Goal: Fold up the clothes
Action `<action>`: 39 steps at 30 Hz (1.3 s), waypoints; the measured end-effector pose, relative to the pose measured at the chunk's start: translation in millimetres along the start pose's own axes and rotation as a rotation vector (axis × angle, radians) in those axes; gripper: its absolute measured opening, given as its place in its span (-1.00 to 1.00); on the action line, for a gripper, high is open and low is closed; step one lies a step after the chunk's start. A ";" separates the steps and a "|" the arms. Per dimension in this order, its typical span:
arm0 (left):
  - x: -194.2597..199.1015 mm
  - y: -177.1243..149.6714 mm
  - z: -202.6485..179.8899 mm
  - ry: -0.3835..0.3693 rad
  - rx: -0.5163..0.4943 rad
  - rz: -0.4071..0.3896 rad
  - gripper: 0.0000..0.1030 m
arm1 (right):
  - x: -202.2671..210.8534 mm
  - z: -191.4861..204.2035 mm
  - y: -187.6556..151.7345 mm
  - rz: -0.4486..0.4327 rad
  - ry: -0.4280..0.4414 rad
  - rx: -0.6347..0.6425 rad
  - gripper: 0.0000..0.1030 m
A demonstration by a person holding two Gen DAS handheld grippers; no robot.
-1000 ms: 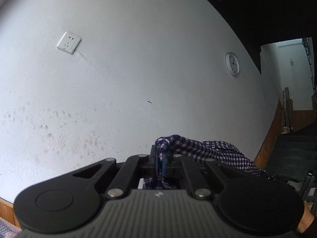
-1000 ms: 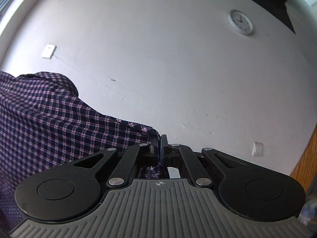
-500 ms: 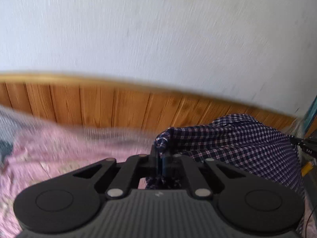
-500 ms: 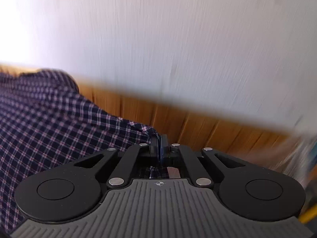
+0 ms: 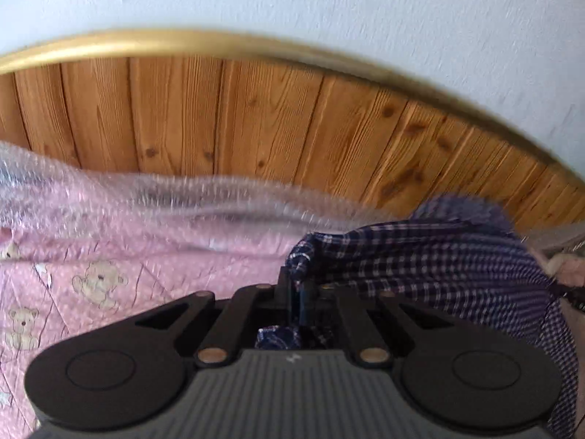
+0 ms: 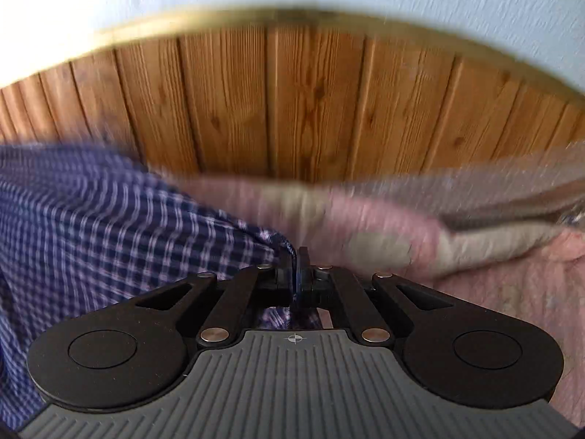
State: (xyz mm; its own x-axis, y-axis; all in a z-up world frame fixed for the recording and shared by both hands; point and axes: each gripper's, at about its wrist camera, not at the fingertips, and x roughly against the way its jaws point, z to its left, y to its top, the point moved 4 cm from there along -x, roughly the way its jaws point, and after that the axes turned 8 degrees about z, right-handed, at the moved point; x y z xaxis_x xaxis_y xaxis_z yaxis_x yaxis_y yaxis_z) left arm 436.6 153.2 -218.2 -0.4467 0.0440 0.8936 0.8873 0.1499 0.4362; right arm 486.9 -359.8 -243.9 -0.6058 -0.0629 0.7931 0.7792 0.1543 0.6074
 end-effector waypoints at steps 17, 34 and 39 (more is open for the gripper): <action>-16.6 -23.7 -65.9 0.218 -0.447 -0.059 0.07 | -35.0 25.3 -32.9 0.051 0.061 0.254 -0.05; -51.8 65.1 -78.0 0.109 -0.120 -0.155 -0.02 | -33.9 33.1 16.9 -0.043 0.214 0.247 -0.06; 2.4 15.2 -56.7 0.009 -0.067 -0.151 0.03 | -1.9 -24.5 -3.1 -0.023 0.195 -0.081 0.00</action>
State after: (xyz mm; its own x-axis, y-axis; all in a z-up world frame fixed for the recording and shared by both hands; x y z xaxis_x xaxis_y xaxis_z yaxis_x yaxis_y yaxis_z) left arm 455.6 99.6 -203.4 -0.5750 0.0168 0.8180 0.8158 0.0879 0.5716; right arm 489.6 -384.3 -246.2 -0.5875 -0.2561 0.7676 0.7805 0.0710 0.6211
